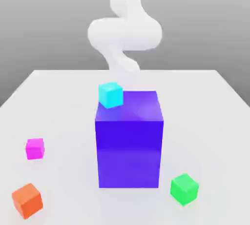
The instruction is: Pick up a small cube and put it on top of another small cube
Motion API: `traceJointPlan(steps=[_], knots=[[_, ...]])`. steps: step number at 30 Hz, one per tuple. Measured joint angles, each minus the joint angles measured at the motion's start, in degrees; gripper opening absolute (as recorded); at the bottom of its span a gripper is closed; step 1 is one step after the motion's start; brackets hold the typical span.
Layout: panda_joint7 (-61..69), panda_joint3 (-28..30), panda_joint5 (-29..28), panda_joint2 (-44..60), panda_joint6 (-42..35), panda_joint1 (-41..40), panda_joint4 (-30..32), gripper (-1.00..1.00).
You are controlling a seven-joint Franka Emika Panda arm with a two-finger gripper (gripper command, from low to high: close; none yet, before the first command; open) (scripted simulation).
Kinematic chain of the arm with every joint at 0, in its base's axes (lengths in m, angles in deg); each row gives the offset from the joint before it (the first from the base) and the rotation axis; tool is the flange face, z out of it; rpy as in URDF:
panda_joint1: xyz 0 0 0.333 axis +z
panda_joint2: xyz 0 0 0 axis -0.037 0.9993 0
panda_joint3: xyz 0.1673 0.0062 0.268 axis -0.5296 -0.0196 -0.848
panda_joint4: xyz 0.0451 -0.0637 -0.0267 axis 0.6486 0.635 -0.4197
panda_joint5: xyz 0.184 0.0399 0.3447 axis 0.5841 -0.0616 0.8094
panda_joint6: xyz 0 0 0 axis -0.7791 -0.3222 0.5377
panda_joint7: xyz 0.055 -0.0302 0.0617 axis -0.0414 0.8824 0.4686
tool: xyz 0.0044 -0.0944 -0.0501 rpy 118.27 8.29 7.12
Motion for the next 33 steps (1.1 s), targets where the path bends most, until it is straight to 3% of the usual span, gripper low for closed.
traceJointPlan(steps=[12, 22, 26, 30, 33], knots=[[30.9, 24.1, 12.3, 21.1, 10.6, 7.8, 10.2, 0.0], [56.1, 36.8, 22.3, 38.5, 19.2, 6.6, 18.5, 0.0], [62.7, 39.1, 21.2, 43.6, 23.6, 2.3, 22.2, 0.0], [63.7, 43.3, 13.5, 46.5, 28.5, -0.2, 25.8, 0.0], [67.6, 40.5, 17.3, 49.2, 30.4, -2.5, 25.3, 0.0]])
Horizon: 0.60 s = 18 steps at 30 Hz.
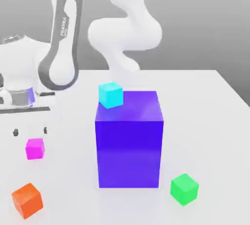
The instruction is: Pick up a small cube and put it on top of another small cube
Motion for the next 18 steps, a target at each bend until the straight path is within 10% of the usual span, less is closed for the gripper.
traceJointPlan(steps=[10, 11, 18], knots=[[18.1, -22.7, 23.8, 11.0, 5.6, -17.5, -4.1, 0.0], [19.9, -25.1, 26.0, 12.1, 6.2, -19.5, -4.6, -1.0], [20.3, -25.5, 26.5, 12.3, 6.2, -19.8, -4.6, -1.0]])
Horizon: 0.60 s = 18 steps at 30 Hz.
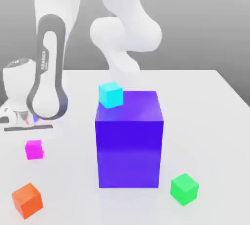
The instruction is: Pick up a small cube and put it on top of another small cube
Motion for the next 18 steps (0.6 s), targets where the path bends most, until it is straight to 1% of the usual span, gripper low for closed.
traceJointPlan(steps=[2, 7, 10, 13, 14, 15, 18], knots=[[-2.9, 3.8, -3.7, -1.8, -0.9, 3.1, 0.7, -1.0], [-12.2, 15.6, -15.9, -7.3, -3.8, 12.2, 2.8, -1.0], [-18.1, 21.3, -23.7, -10.7, -5.2, 16.2, 4.1, -1.0], [-23.3, 25.6, -30.8, -13.8, -6.7, 18.9, 5.3, -1.0], [-24.5, 26.1, -32.4, -14.7, -7.1, 19.4, 5.3, -1.0], [-24.6, 25.2, -32.5, -15.0, -7.2, 20.3, 4.2, -1.0], [-22.7, 19.5, -30.7, -15.1, -7.8, 25.4, -0.7, -1.0]])
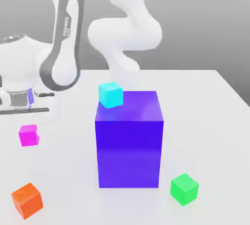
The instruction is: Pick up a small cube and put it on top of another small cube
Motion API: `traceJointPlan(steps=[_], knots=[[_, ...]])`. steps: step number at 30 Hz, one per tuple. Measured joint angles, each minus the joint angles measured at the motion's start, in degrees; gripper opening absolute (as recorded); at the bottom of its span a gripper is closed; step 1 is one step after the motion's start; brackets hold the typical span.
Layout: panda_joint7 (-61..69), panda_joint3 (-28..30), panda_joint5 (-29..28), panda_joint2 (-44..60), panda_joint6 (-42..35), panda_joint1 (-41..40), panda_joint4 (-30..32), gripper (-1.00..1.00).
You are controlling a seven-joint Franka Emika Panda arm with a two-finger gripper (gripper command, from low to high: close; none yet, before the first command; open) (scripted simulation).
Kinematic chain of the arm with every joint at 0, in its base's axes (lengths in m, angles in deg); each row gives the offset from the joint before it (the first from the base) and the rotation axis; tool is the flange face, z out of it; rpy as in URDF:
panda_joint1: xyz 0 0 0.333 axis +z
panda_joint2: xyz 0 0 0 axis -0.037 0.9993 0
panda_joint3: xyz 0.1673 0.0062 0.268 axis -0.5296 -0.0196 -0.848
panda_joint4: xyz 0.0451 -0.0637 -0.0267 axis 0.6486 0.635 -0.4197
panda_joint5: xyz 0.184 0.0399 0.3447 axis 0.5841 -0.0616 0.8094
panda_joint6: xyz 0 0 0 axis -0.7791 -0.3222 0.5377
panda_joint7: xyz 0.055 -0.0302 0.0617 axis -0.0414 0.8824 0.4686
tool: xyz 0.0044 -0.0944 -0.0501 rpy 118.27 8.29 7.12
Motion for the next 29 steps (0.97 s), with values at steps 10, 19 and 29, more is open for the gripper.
traceJointPlan(steps=[10, 19, 29], knots=[[2.6, -15.2, -0.4, -0.6, -5.1, 22.9, -11.1, -1.0], [-3.5, -20.3, -11.9, -3.4, -10.9, 38.5, -7.8, -1.0], [2.0, -23.7, -4.4, 7.8, -1.9, 34.1, -4.8, 1.0]])
